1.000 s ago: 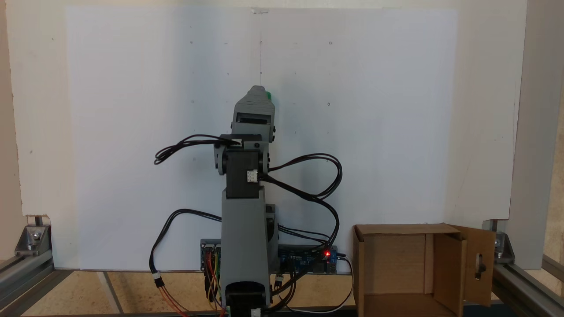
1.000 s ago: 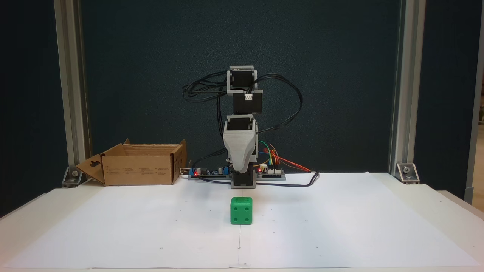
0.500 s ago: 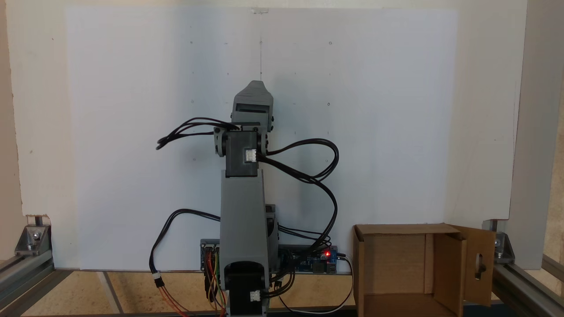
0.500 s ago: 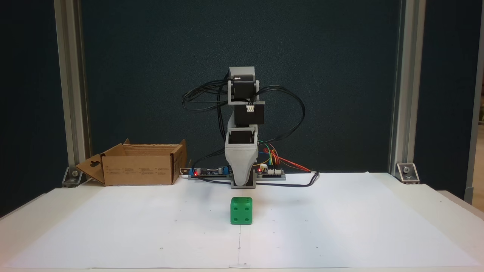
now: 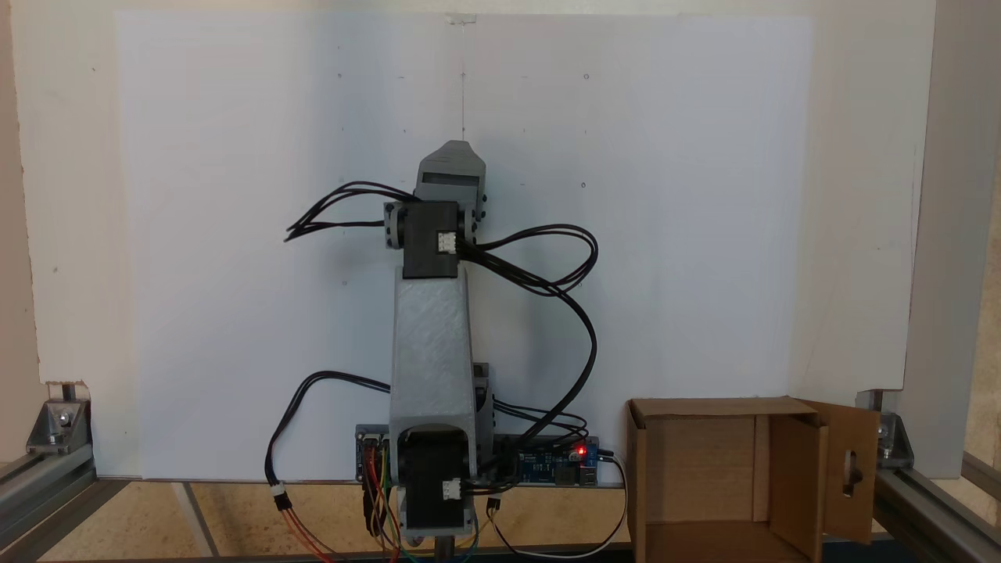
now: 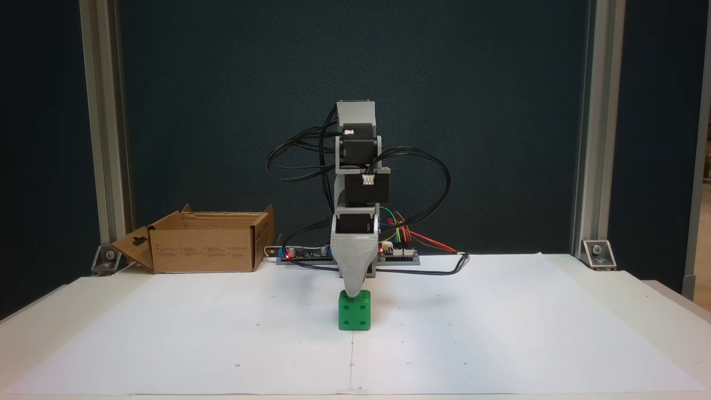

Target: Grasp a green dice and put it in the bin.

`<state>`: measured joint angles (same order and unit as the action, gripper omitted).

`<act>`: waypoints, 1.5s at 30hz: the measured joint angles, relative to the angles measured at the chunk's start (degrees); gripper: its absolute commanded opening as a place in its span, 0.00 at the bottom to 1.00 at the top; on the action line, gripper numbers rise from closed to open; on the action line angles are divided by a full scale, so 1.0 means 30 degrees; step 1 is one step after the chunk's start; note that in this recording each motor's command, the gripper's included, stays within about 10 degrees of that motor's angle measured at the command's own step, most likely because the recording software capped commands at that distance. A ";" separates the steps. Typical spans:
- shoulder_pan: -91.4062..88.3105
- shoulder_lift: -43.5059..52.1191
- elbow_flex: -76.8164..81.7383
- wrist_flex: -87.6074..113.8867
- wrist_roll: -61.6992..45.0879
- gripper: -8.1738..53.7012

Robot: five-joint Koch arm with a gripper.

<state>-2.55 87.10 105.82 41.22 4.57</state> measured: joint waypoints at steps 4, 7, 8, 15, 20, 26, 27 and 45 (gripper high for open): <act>0.0000 -0.0645 0.0000 -0.0234 0.0000 0.83; 0.0000 -0.1055 0.0000 -0.0322 0.0000 0.83; 0.0000 -0.1172 0.0000 -0.0322 0.0000 0.83; 0.0000 -0.1875 0.0000 -0.0879 0.0000 0.83; 0.0088 -0.2227 0.0000 -0.1436 0.0000 0.81; 0.0117 -0.2578 0.0000 -0.1934 0.0000 0.80; 0.0176 -0.2578 0.0000 -0.1934 0.0000 0.80; 0.0322 -0.2725 0.0000 -0.1992 -0.0029 0.76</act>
<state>-1.58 78.93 105.82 35.24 4.48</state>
